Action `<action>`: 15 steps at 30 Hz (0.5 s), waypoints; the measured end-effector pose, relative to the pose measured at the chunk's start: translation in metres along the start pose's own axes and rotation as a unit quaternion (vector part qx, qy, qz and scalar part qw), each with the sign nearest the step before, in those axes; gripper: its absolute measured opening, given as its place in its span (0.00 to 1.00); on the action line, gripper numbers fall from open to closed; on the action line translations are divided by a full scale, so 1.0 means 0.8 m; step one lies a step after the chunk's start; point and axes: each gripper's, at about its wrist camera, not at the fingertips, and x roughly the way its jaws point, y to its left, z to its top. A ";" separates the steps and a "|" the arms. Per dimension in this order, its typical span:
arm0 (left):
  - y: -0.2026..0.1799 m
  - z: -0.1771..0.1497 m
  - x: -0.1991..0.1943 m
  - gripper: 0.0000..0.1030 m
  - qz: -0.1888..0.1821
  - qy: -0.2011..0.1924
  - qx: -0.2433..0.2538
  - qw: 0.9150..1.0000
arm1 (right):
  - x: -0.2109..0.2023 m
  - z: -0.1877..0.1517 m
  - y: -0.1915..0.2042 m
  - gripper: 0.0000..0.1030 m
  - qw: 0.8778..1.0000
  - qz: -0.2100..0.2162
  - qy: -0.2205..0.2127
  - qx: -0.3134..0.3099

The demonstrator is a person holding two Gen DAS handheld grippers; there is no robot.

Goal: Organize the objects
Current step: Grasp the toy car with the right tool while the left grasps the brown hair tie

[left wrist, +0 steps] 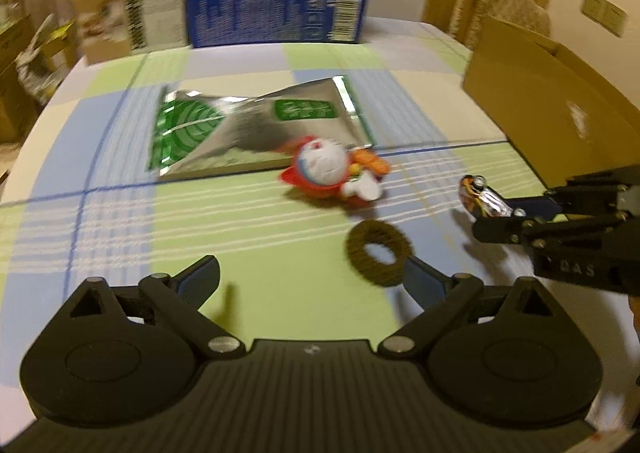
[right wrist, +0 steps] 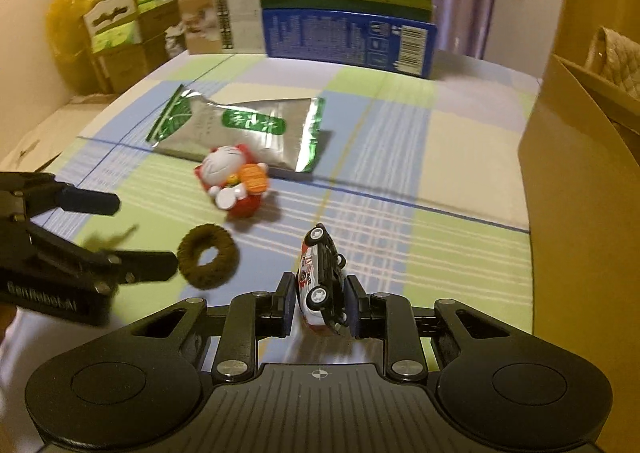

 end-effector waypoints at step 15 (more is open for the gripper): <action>-0.046 0.008 0.040 0.61 -0.033 0.010 0.057 0.998 | -0.004 0.000 -0.026 0.22 0.999 -0.005 0.000 0.039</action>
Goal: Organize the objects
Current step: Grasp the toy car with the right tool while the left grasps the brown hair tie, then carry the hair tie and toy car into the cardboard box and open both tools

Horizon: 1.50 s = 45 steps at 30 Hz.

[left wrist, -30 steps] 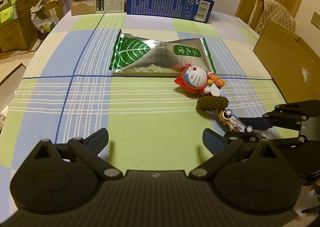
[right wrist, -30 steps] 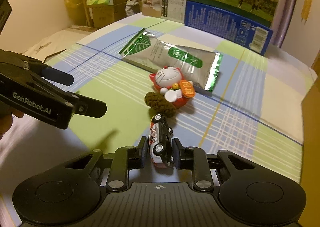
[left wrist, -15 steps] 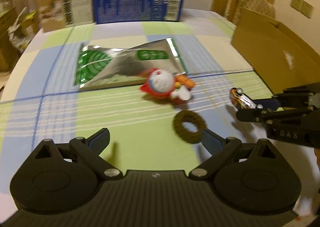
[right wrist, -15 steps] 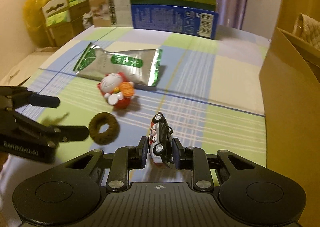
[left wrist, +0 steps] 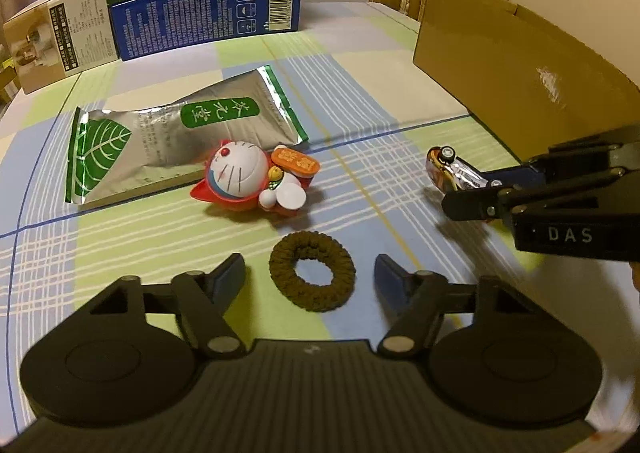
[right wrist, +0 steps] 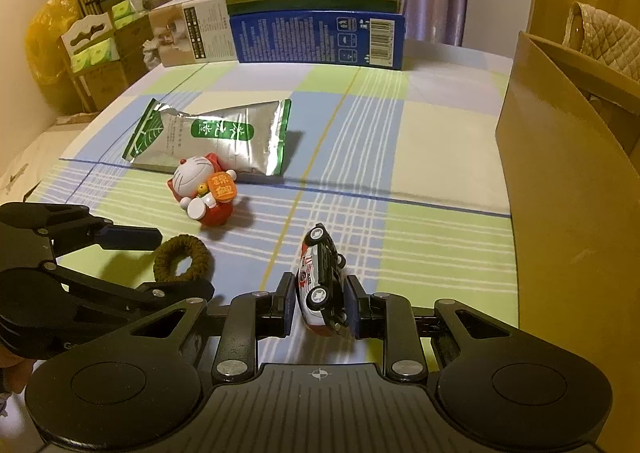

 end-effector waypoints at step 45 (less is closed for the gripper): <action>-0.116 -0.016 -0.188 0.14 0.029 -0.004 -0.080 0.996 | -0.216 -0.035 0.024 0.22 0.998 0.022 -0.065 0.005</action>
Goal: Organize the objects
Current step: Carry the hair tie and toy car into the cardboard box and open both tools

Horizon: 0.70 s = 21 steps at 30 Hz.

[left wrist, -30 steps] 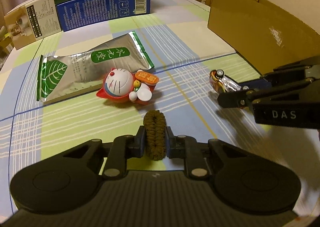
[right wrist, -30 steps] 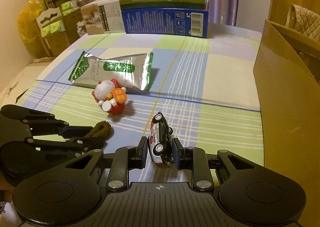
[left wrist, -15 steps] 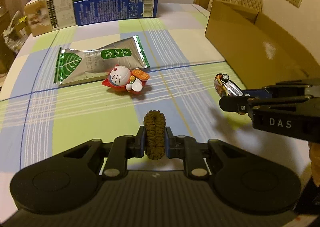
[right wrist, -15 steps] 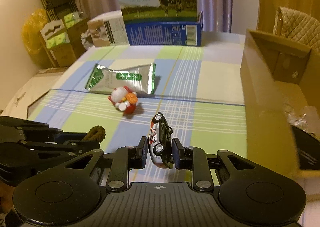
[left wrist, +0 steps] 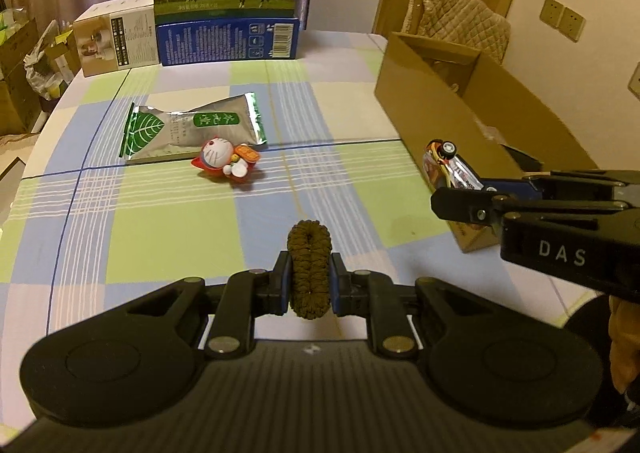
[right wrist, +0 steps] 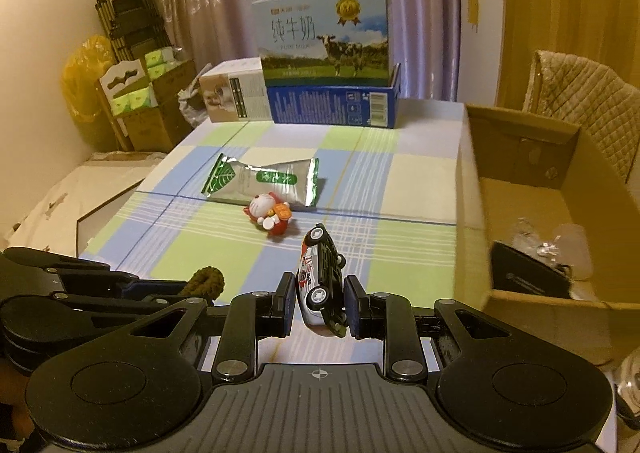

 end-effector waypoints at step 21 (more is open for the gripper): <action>-0.082 0.025 -0.051 0.14 -0.052 -0.029 0.033 0.998 | -0.105 -0.003 -0.070 0.22 0.996 -0.066 -0.043 0.030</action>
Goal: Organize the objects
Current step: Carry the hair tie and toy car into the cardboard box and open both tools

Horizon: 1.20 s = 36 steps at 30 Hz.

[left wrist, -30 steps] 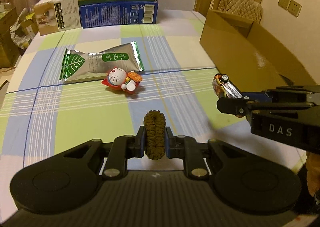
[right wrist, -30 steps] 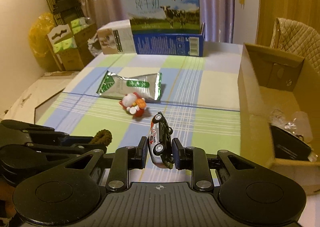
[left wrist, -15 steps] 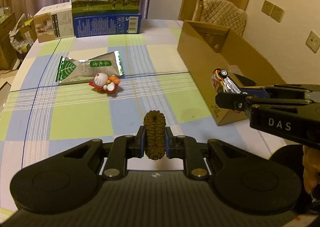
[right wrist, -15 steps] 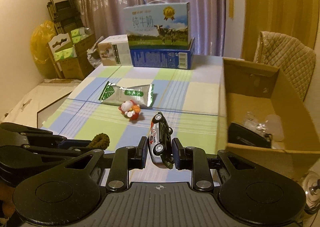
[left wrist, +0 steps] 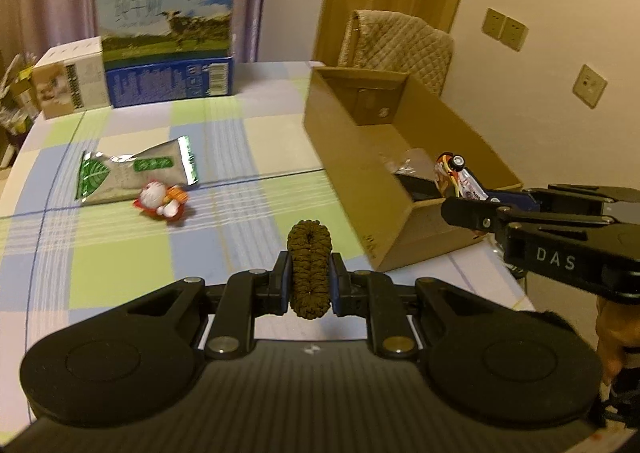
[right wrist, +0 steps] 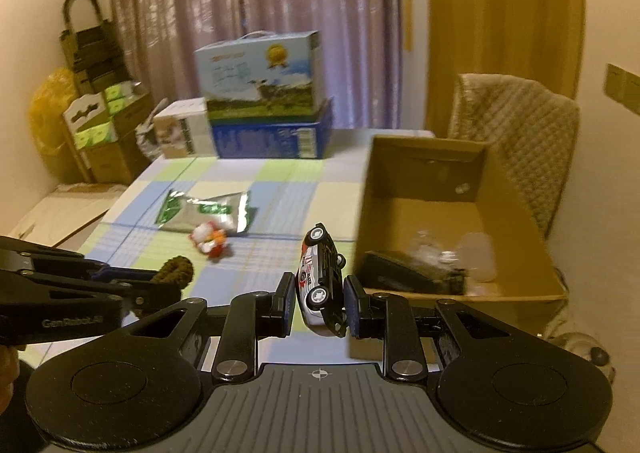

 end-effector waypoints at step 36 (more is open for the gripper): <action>-0.139 0.126 0.114 0.14 -0.078 -0.011 0.048 0.996 | 0.020 0.052 -0.164 0.22 0.997 -0.058 -0.011 0.041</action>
